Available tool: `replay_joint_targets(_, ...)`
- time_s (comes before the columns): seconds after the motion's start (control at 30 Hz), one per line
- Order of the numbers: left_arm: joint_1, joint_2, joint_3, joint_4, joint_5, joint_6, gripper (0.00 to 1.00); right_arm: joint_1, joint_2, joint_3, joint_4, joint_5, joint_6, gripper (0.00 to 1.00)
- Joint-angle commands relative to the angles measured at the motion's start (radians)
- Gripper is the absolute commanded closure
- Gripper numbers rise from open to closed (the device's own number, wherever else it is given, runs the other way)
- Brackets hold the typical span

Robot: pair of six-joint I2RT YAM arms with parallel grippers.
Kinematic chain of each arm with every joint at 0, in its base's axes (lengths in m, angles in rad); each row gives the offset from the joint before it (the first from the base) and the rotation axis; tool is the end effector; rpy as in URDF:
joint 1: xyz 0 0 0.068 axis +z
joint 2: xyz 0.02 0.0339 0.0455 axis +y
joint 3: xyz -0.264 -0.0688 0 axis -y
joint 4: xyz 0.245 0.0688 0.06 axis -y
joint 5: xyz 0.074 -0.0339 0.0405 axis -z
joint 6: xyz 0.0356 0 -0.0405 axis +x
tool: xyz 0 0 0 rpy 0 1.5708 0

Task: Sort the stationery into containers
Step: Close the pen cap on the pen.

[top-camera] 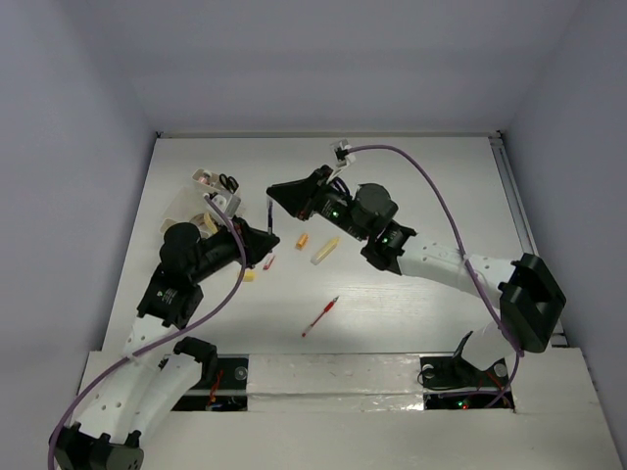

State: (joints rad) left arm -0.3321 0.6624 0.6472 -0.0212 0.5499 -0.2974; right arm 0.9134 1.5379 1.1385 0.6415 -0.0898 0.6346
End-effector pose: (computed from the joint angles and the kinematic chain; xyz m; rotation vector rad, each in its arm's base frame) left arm 0.1471 -0.0704 0.3283 0.4696 1.6151 -0.9198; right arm 0.2215 0.2922 0.3636 -0.2862 1.4363 1.3521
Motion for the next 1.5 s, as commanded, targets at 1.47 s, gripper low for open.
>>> replay_joint_targets(1.47, 0.042, -0.087, 0.019, 0.083, -0.024, 0.001, 1.00, 0.189, 0.104, -0.396, 0.078, -0.212, 0.174, 1.00)
